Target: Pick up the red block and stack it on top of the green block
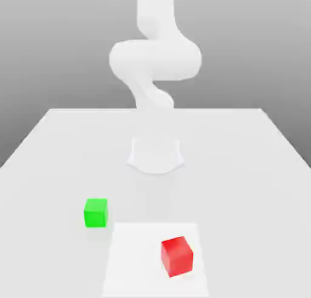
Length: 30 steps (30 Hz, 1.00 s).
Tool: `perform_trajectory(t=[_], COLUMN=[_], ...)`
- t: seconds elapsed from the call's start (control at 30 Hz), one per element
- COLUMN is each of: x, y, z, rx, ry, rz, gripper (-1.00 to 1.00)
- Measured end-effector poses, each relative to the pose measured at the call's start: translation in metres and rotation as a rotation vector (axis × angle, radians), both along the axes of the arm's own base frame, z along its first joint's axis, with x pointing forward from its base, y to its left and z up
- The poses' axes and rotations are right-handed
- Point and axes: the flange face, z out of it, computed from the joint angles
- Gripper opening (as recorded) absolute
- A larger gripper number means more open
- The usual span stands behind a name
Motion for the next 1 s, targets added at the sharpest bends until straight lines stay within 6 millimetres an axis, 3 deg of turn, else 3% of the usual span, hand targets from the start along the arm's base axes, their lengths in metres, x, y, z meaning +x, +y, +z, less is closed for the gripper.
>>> perform_trajectory(t=[0.17,0.37,0.53,0.7,0.9,0.93,1.0], x=[0.054,0.084,0.082,0.056,0.047,0.046,0.046], y=[0.010,0.023,0.033,0.040,0.040,0.040,0.040], z=[-0.101,-0.227,-0.333,-0.431,-0.508,-0.517,-0.517], rx=[-0.025,-0.058,-0.088,-0.122,-0.130,-0.130,-0.130], ry=[0.164,0.354,0.512,0.669,0.710,0.710,0.711], rz=[0.068,0.149,0.217,0.288,0.304,0.304,0.304], gripper=[0.00,0.00,0.00,0.00,0.00,-1.00,-1.00])
